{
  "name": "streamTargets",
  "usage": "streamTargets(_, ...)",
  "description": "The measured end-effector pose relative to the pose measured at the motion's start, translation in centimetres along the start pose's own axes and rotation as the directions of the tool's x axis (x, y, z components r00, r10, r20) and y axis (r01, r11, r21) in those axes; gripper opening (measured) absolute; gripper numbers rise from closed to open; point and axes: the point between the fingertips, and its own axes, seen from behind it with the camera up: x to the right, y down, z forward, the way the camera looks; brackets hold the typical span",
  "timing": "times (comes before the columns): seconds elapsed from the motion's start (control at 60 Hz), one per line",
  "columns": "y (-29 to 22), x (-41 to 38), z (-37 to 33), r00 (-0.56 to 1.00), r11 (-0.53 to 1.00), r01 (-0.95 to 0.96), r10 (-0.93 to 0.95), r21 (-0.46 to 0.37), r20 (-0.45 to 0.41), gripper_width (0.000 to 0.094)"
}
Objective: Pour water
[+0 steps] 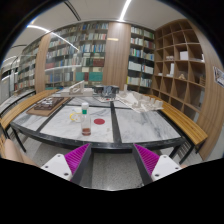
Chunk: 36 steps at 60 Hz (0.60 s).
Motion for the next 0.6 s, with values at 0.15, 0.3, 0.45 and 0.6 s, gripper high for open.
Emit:
streamTargets(0.15, 0.4, -1.6, 1.7, 1.000, 1.000, 0.024, -0.024, -0.014, 0.010, 0.0857)
streamTargets(0.3, 1.8, -4.7, 4.5, 0.997, 0.998, 0.050, -0.048, -0.038, 0.062, 0.0862)
streamTargets(0.45, 2.2, -9.9, 9.7, 0.990, 0.997, 0.072, -0.068, -0.027, 0.123, 0.0861)
streamTargets(0.6, 0.4, -14.2, 17.0, 0.986, 0.998, 0.054, -0.057, 0.028, 0.157, 0.0858)
